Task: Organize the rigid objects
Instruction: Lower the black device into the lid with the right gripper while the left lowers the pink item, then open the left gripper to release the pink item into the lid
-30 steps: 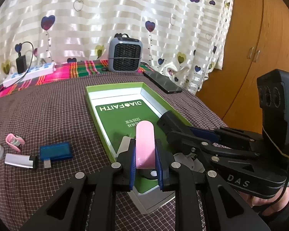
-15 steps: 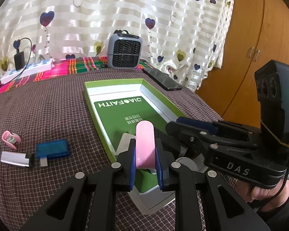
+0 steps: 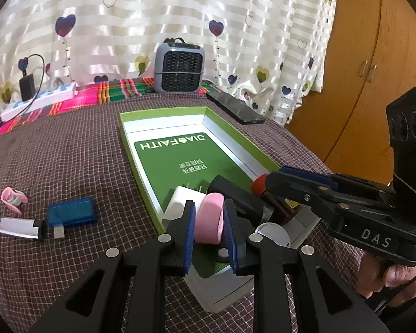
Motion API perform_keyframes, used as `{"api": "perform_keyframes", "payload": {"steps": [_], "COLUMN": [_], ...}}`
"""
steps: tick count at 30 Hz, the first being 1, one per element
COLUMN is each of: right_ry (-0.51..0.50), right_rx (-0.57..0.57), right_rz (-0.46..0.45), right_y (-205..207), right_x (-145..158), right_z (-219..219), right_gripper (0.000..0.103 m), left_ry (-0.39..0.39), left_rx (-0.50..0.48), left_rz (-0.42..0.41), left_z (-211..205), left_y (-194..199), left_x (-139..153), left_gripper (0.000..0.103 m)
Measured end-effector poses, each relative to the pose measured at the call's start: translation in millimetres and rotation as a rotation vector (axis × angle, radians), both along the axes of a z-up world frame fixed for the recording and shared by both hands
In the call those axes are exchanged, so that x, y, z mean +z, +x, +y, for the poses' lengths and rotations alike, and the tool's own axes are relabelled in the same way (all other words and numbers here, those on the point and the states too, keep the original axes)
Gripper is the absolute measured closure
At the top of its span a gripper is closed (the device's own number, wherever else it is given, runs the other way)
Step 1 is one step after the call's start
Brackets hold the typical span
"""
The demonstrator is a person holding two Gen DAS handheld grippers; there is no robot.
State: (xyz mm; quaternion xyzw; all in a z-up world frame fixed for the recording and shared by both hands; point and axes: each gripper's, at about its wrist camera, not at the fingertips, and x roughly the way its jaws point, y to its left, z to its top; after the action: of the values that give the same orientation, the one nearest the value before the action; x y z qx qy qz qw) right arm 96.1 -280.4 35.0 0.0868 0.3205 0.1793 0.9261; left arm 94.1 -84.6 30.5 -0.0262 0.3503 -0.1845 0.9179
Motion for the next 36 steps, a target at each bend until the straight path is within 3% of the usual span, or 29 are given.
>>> {"api": "perform_keyframes", "payload": {"steps": [16,22,36], "right_ry": [-0.085,-0.118,-0.147], "right_rx": [0.036,0.062,0.102], "right_rz": [-0.014,-0.021,-0.032], "right_y": [-22,-31,-43], "right_x": [6,4,3], "right_z": [21,31,52], "right_gripper": [0.077,0.064,0.060], "left_ry": [0.018,0.025,0.047], "left_rx": [0.027,0.049,0.122], "left_rz": [-0.032,-0.026,-0.006], "left_z": [7,13,36], "left_y": [-19,-29,-41], "left_x": [6,7,8], "left_gripper": [0.083,0.083,0.083]}}
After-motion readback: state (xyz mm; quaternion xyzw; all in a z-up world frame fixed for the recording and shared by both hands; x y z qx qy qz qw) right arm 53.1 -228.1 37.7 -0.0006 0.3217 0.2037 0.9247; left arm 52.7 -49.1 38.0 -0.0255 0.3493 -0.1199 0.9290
